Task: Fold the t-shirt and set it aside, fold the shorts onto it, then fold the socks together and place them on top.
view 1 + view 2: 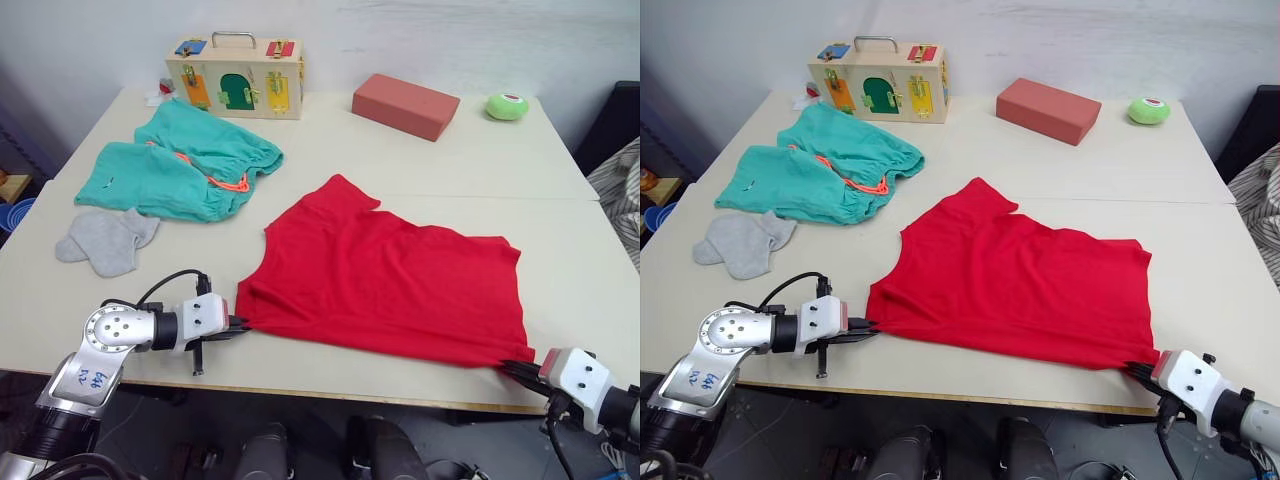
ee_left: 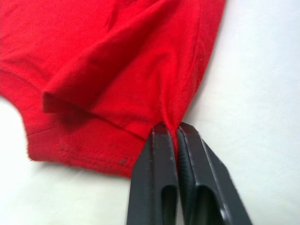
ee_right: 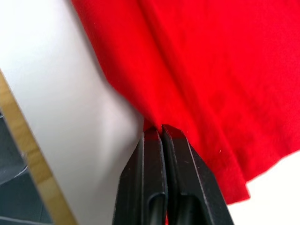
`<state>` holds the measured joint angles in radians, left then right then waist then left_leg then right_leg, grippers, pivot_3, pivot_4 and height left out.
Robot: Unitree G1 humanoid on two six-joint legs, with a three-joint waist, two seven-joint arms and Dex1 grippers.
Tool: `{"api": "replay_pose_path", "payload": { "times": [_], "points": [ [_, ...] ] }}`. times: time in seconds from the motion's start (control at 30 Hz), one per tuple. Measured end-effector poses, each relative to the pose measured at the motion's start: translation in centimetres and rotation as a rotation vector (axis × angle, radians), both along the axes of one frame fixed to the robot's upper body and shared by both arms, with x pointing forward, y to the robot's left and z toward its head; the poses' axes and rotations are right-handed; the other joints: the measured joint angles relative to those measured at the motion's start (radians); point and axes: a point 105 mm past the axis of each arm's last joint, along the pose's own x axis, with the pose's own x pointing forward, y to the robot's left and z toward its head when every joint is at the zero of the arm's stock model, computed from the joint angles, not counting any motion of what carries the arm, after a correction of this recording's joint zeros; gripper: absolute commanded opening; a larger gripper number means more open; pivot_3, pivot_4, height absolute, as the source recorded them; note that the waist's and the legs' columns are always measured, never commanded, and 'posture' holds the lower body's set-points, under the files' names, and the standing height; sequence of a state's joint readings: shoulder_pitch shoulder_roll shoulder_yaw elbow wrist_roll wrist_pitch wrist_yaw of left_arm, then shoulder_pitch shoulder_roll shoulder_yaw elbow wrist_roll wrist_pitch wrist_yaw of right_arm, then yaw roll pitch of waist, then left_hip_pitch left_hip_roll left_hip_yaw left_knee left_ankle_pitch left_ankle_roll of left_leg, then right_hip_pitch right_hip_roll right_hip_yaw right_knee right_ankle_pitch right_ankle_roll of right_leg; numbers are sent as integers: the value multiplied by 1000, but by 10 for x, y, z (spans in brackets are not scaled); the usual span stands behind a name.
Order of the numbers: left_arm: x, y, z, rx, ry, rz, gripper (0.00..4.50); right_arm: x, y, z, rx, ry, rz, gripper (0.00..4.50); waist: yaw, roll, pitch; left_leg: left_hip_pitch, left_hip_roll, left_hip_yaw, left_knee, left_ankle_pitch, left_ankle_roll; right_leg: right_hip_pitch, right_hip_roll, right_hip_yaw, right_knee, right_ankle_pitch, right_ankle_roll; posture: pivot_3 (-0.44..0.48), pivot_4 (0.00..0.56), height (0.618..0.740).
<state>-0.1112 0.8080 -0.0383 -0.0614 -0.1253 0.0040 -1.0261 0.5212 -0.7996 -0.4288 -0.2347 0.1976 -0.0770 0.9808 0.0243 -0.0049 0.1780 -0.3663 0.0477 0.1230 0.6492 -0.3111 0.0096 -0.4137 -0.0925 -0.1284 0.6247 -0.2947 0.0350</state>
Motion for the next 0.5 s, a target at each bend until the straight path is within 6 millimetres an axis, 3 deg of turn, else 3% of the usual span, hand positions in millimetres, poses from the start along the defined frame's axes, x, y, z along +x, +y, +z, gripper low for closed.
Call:
{"api": "replay_pose_path", "payload": {
  "times": [0.17, 0.3, 0.5],
  "points": [
    [-7, 5, -1, -13, 24, 11, 12, -8, -2, 1, -22, 13, 83, 0, -2, -1, 0, 0, 0, 0, -1, 1, 1, 0, 1, 0, 0, 0, 0, 0, 150, 740],
    [-28, 14, -3, -3, 80, -10, 12, -21, -11, -6, -63, 37, 154, 0, -4, -1, 1, 0, 1, 1, -2, -2, 0, -1, 1, 0, 0, -2, 0, 0, 150, 740],
    [-49, 13, -6, -39, 131, -14, 12, -26, -19, -9, -78, 14, 169, 0, -1, -3, 2, -1, 0, 0, 0, -4, 1, 0, 1, 0, -1, -2, 0, 0, 150, 740]
  ]
}}
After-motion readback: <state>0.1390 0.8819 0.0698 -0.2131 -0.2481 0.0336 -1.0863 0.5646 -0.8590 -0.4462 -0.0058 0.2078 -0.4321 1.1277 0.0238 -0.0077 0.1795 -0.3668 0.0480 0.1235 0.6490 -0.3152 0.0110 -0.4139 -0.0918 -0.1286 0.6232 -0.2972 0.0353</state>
